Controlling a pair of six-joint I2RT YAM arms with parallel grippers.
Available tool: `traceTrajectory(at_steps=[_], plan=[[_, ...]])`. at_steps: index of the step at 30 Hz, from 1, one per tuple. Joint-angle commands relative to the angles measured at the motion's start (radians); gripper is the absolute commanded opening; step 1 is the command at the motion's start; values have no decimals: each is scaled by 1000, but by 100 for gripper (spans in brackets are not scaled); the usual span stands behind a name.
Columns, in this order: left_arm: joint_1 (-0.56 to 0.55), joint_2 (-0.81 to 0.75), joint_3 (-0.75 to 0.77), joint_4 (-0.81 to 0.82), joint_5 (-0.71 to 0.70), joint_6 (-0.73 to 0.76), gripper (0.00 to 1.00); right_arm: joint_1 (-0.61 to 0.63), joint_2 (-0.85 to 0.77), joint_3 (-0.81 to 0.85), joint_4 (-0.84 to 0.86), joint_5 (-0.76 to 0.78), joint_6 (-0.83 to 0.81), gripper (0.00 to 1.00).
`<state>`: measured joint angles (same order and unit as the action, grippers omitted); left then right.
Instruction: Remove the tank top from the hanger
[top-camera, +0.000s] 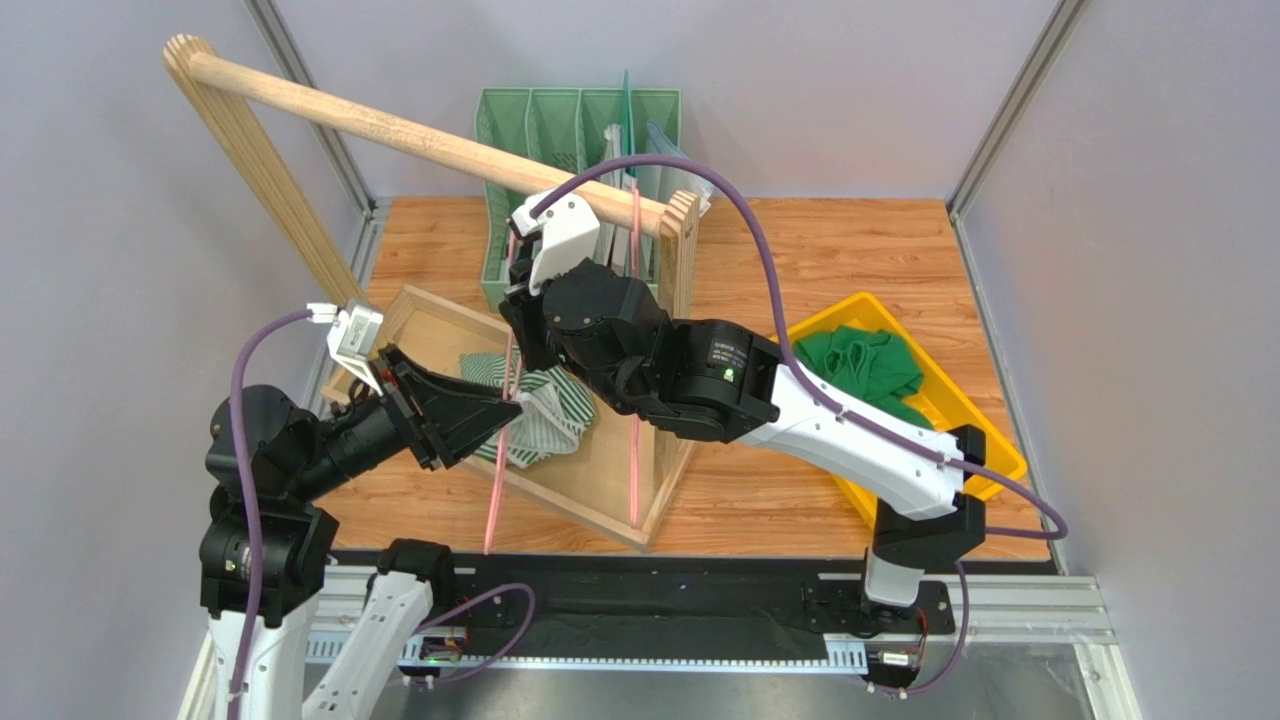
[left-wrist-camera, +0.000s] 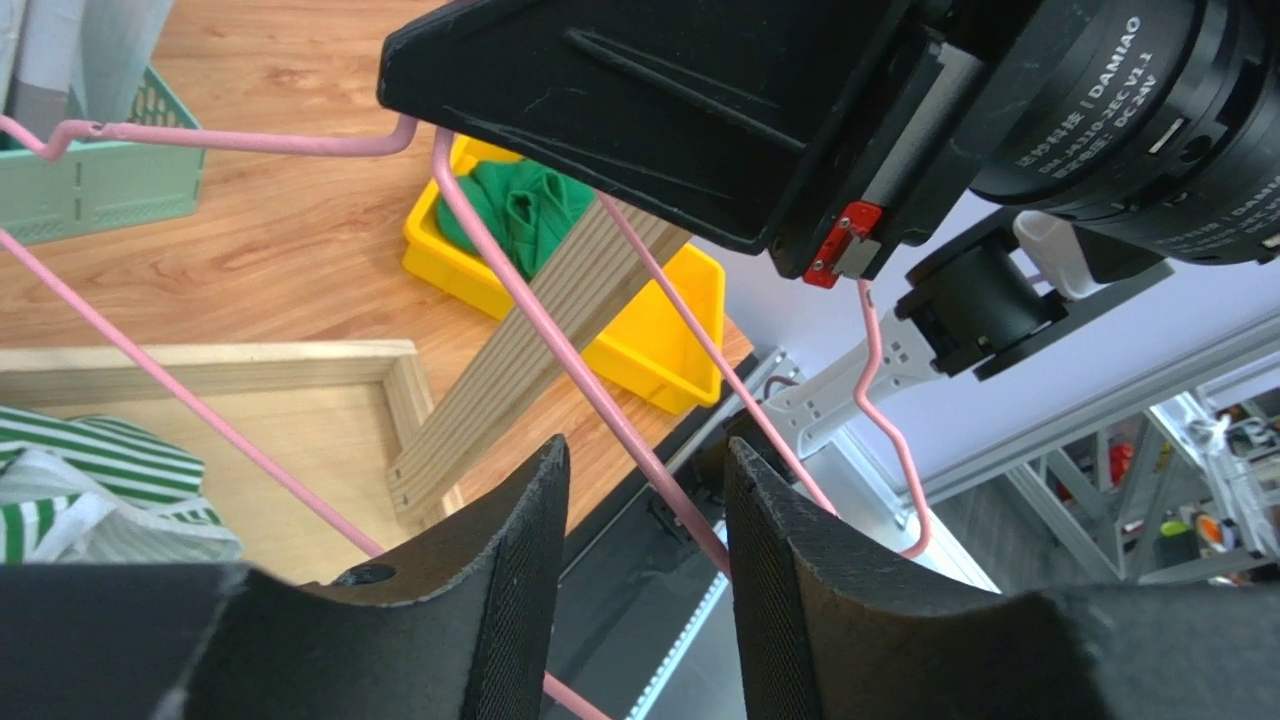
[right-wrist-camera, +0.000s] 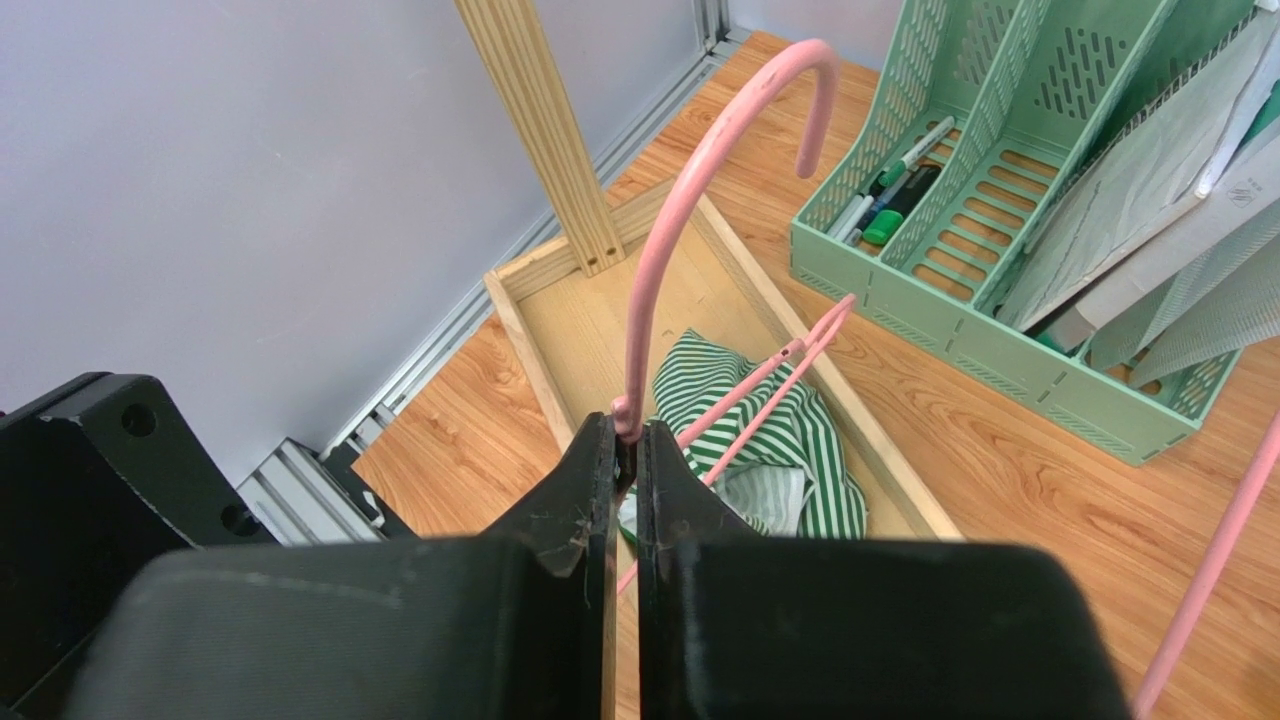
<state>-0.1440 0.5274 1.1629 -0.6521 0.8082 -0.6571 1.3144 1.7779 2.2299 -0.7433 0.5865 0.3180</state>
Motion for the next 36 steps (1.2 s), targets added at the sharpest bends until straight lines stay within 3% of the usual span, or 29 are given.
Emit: traceTrajectory(at_steps=[1, 4, 9, 11, 14, 16, 17, 20, 23, 29, 36], plan=[[0, 0, -11, 74, 37, -45, 47, -1, -28, -7, 53, -25, 1, 0], [0, 3, -23, 118, 66, -79, 41, 0, -37, -16, 59, -33, 1, 0], [0, -1, -16, 144, 88, -102, 14, -1, -60, -48, 65, -40, 3, 2], [0, -1, -12, 144, 80, -108, 9, 0, -83, -67, 73, -42, 3, 3], [0, 2, -17, 144, 60, -116, 9, 3, -110, -104, 97, -53, 9, 1], [0, 2, -28, 144, 45, -121, 13, 3, -127, -131, 117, -45, 9, 0], [0, -4, -32, 144, 36, -128, 23, 3, -146, -145, 143, -42, 7, 0], [0, -23, -58, 146, -9, -148, 41, 5, -167, -185, 182, -36, 4, 0], [0, -27, -83, 170, -14, -188, 49, 5, -170, -190, 200, -53, 0, 0], [0, -38, -134, 321, 51, -312, 57, 8, -155, -176, 209, -63, -11, 0], [0, -50, -150, 411, 83, -401, 59, 8, -133, -173, 220, -62, -23, 0]])
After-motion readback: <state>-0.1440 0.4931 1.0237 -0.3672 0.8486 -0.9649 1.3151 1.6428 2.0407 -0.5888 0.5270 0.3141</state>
